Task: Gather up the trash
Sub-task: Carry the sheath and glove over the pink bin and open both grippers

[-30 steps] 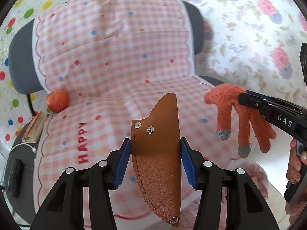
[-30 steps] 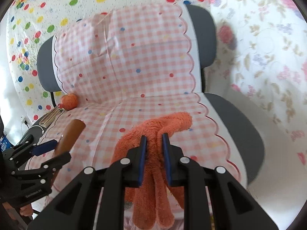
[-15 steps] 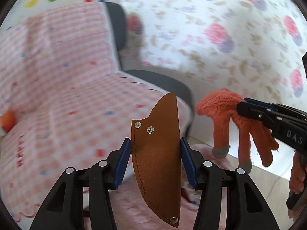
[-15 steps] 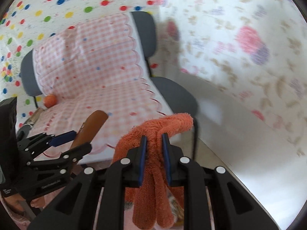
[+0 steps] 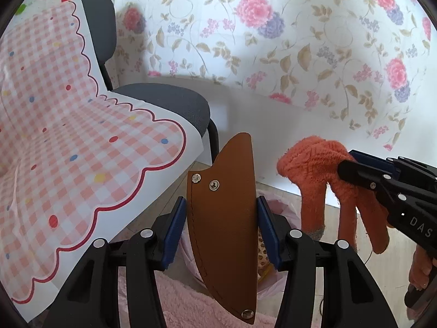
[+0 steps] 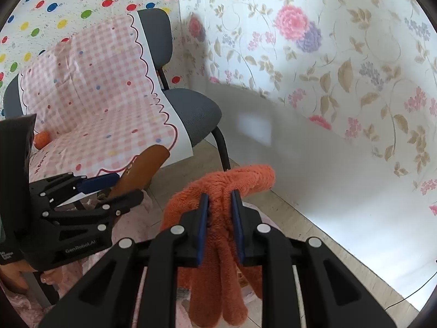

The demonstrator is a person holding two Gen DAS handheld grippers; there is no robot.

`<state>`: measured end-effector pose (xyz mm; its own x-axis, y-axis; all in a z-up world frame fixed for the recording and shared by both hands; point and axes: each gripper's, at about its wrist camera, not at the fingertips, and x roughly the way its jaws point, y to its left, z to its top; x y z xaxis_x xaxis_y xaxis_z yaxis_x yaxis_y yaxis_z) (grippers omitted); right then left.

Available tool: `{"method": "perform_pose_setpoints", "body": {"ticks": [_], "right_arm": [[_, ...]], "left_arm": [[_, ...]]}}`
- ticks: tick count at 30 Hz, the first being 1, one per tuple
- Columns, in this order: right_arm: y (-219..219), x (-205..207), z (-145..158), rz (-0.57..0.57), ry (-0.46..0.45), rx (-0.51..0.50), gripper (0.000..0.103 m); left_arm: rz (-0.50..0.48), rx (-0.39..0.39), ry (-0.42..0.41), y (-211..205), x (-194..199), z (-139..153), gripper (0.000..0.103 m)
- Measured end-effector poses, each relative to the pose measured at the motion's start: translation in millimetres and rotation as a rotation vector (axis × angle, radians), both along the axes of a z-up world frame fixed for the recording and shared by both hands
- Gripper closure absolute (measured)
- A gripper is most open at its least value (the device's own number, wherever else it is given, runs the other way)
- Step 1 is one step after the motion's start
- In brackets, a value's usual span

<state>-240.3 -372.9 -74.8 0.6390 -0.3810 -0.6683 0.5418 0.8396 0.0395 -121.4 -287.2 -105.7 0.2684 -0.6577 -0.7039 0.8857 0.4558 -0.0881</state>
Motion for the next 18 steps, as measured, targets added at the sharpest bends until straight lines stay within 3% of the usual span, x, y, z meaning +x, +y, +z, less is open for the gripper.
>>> {"method": "perform_pose_setpoints", "body": {"ticks": [4, 8, 17, 18], "right_arm": [[-13, 5, -8, 0.006, -0.003, 0.032, 0.08], [-22, 8, -13, 0.005, -0.009, 0.05, 0.077], [-19, 3, -7, 0.01, -0.03, 0.059, 0.07], [-18, 4, -5, 0.015, -0.033, 0.058, 0.065]], "left_arm": [[0.018, 0.012, 0.039, -7, 8, -6, 0.047], [0.031, 0.005, 0.044, -9, 11, -7, 0.027], [0.1, -0.001, 0.048, 9, 22, 2, 0.025], [0.111, -0.002, 0.044, 13, 22, 5, 0.025]]}}
